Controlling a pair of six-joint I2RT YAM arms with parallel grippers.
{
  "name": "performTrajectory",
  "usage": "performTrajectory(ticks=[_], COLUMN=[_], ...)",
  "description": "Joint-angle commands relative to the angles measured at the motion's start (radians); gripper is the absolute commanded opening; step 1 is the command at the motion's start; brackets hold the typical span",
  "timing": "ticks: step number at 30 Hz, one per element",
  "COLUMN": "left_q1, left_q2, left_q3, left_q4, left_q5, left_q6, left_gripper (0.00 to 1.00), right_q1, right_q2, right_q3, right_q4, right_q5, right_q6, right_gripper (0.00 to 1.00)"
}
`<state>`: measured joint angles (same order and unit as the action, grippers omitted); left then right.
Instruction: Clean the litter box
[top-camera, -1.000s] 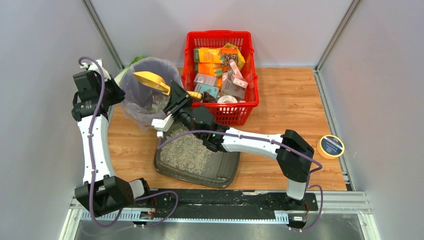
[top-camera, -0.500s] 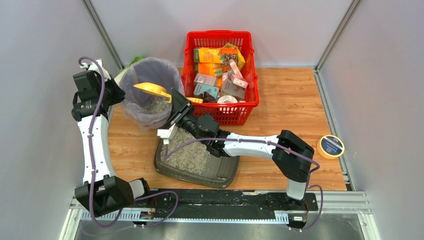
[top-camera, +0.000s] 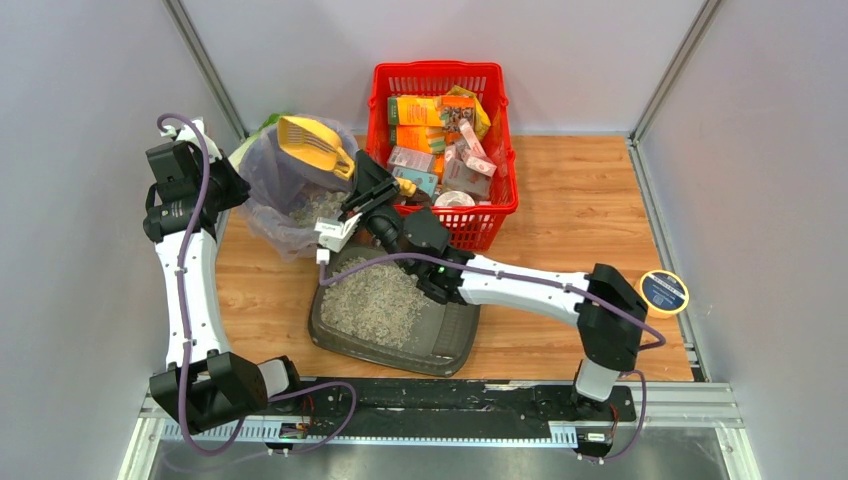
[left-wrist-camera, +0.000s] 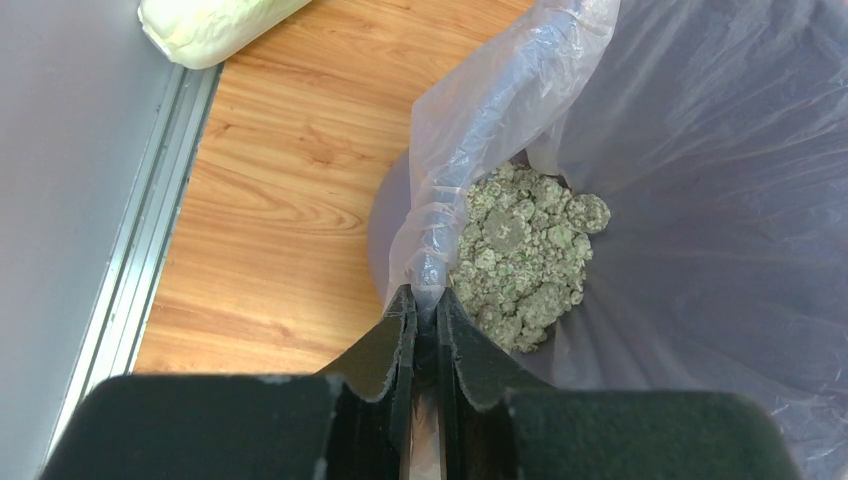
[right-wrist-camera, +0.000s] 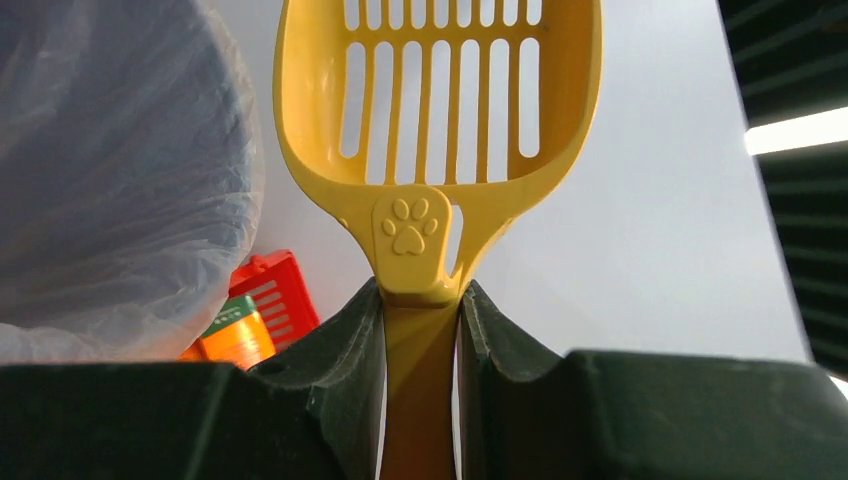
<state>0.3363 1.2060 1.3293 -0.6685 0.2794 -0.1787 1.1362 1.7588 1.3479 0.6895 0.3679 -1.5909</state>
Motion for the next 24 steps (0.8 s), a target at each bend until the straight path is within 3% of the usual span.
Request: performTrajectory(ticks=[1, 6, 7, 11, 17, 24], left_q1=[-0.019, -0.017, -0.019, -0.019, -0.017, -0.019], left_q2=[-0.008, -0.002, -0.002, -0.002, 0.001, -0.002], left_q3=[-0.021, -0.024, -0.022, -0.025, -0.030, -0.035], left_q4=[-0.049, -0.048, -0.046, -0.045, -0.039, -0.034], left_q5=[0.113, 0.104, 0.100, 0.089, 0.096, 0.084], left_q6=[-0.010, -0.010, -0.008, -0.007, -0.015, -0.018], left_gripper=[0.00, 0.00, 0.00, 0.00, 0.00, 0.00], right_q1=[-0.018, -0.053, -0.059, -0.084, -0.113, -0.158], right_q2=[-0.117, -0.243, -0.258, -0.315, -0.447, -0.532], right_q3=[0.065, 0.128, 0.164, 0.206, 0.168, 0.134], right_q4=[-0.089, -0.350, -0.484, -0.790, -1.189, -1.556], right_q5=[0.055, 0.045, 0.040, 0.003, -0.041, -0.390], right_q6=[0.383, 0.779, 0.930, 1.179, 1.412, 1.516], right_gripper=[0.00, 0.00, 0.00, 0.00, 0.00, 0.00])
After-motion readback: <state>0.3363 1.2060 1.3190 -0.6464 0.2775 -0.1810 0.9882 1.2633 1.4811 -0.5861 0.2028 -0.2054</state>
